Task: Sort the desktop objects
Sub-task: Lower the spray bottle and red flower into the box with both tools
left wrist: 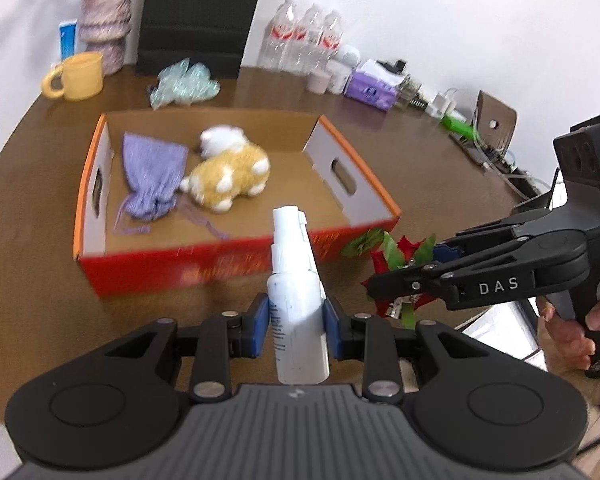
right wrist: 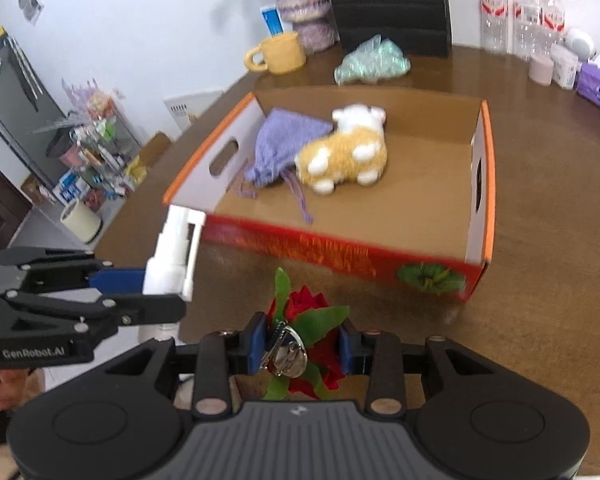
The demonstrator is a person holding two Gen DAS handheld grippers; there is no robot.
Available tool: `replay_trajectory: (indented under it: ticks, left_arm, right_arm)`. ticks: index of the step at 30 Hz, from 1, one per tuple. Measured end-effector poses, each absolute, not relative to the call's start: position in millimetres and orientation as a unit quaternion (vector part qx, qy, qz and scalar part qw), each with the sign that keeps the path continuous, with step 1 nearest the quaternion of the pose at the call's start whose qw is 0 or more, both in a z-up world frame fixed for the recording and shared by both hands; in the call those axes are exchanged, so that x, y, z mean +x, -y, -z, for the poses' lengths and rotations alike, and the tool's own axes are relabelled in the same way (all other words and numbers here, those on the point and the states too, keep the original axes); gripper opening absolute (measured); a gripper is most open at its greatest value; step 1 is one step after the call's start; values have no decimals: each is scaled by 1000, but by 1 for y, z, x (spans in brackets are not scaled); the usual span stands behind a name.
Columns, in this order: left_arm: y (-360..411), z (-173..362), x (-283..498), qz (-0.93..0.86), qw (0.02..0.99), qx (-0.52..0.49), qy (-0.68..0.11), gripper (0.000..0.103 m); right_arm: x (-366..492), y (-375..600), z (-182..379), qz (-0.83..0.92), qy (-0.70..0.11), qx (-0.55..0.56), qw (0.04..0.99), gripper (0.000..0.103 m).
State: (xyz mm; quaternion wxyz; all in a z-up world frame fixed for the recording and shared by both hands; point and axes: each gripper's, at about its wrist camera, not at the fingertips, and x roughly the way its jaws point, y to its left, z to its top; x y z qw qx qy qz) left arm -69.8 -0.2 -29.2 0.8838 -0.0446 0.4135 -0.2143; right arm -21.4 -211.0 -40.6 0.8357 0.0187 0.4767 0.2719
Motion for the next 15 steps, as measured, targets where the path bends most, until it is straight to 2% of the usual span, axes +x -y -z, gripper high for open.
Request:
replay_trajectory:
  ticks: [7,15]
  left_arm:
    - [19,10,-23,208,894,-40,-395,30]
    - [44,8,49,196,893,-36,-404,30]
  right_arm:
    - [21,221,11,-244,-416,24,876,34]
    - [102,215,29,-196,-424,-6,884,34]
